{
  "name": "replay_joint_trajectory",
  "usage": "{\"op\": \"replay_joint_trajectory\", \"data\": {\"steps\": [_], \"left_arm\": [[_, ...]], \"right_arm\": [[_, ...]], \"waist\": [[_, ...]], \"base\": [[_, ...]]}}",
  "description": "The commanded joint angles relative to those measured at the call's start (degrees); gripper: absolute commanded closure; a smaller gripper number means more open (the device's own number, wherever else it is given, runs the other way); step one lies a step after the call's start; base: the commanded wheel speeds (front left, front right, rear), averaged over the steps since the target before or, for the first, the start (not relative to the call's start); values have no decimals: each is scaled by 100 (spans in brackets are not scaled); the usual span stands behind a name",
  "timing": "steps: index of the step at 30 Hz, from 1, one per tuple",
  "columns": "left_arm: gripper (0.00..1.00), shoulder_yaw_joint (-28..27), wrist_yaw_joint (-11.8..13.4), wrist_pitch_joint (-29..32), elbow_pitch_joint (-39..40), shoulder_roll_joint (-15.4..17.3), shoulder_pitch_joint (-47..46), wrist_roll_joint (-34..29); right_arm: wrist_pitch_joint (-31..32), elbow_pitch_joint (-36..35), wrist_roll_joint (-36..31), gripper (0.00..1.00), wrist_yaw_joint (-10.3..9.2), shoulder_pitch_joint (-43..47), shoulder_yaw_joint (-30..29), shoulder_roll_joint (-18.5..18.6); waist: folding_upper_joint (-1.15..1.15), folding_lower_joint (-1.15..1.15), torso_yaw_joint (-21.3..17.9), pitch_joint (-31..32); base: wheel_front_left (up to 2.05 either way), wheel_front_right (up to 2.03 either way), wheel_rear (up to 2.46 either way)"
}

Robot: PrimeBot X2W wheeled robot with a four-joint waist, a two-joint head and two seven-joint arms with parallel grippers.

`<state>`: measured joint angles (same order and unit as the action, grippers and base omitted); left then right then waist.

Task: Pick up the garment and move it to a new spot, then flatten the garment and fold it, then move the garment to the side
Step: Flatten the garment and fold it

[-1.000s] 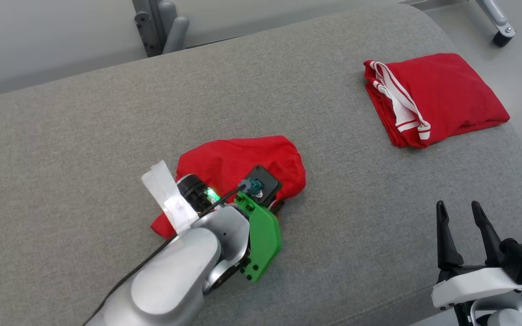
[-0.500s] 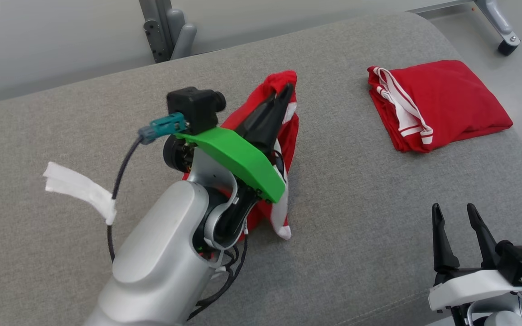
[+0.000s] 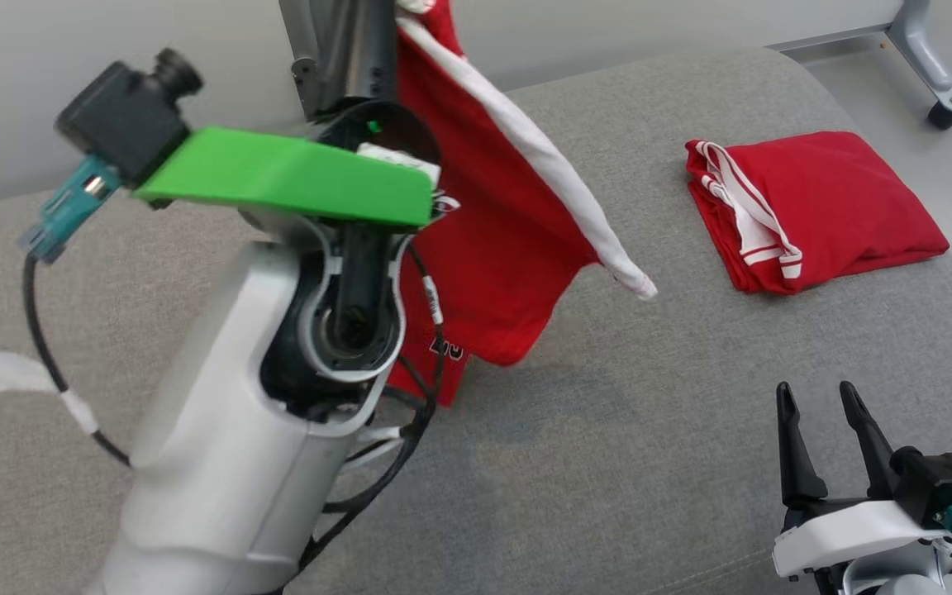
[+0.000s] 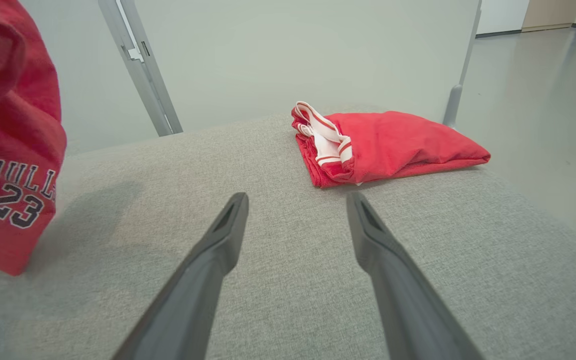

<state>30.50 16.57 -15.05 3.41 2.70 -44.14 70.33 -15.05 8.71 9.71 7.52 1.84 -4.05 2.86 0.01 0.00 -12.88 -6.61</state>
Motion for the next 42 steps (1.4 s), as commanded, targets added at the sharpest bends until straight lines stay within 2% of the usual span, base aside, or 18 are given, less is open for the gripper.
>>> {"op": "replay_joint_trajectory", "data": {"steps": [1,7,12,15,22,27,31,32,33,34,39,42], "left_arm": [[100,-124,14,2,74,30,358,-64],[100,-623,-195,-4,229,32,2017,-175],[100,-1214,-612,-5,-279,35,3556,-103],[100,-1608,-887,-6,-727,31,3977,-122],[100,-2020,-1130,-6,-1469,30,4085,-93],[100,-1901,-1215,-6,-1964,30,3977,13],[52,-1774,-1294,-6,-2124,32,3869,113],[28,-1763,-1306,-6,-2139,33,3852,101],[9,-1749,-1318,-6,-2140,33,3839,53],[0,-1764,-1325,-6,-2113,33,3848,-40],[0,-1828,-1314,-7,-1912,33,3989,-521],[0,-1916,-1292,-7,-1647,33,4159,-1076]], "right_arm": [[-16,8,-32,0,-6,18,22,10],[-16,19,-13,0,-6,126,-28,11],[-16,19,-14,0,-6,154,-90,10],[-16,12,-74,0,-6,106,-70,11],[-16,0,-153,0,-6,30,-37,11],[-16,11,-185,0,-6,26,-3,11],[-16,29,-200,0,-6,51,-7,12],[-16,27,-200,0,-6,52,-9,11],[-16,23,-209,0,-6,51,-14,11],[-16,9,-225,0,-6,56,-28,11],[-16,-47,-251,0,-6,89,-81,11],[-16,-86,-281,0,-6,134,-160,11]], "waist": [[-1,0,-3,24],[-1,0,45,38],[-1,0,227,-42],[-1,0,383,-78],[-1,0,596,-109],[-1,0,653,-127],[-1,0,690,-145],[-1,0,698,-157],[-1,0,707,-167],[-1,0,724,-180],[-1,0,787,-192],[-1,0,860,-166]], "base": [[0,0,0],[0,0,0],[0,0,0],[0,0,0],[0,0,0],[0,0,0],[0,0,0],[0,0,0],[0,0,0],[0,0,0],[0,0,0],[0,0,0]]}}
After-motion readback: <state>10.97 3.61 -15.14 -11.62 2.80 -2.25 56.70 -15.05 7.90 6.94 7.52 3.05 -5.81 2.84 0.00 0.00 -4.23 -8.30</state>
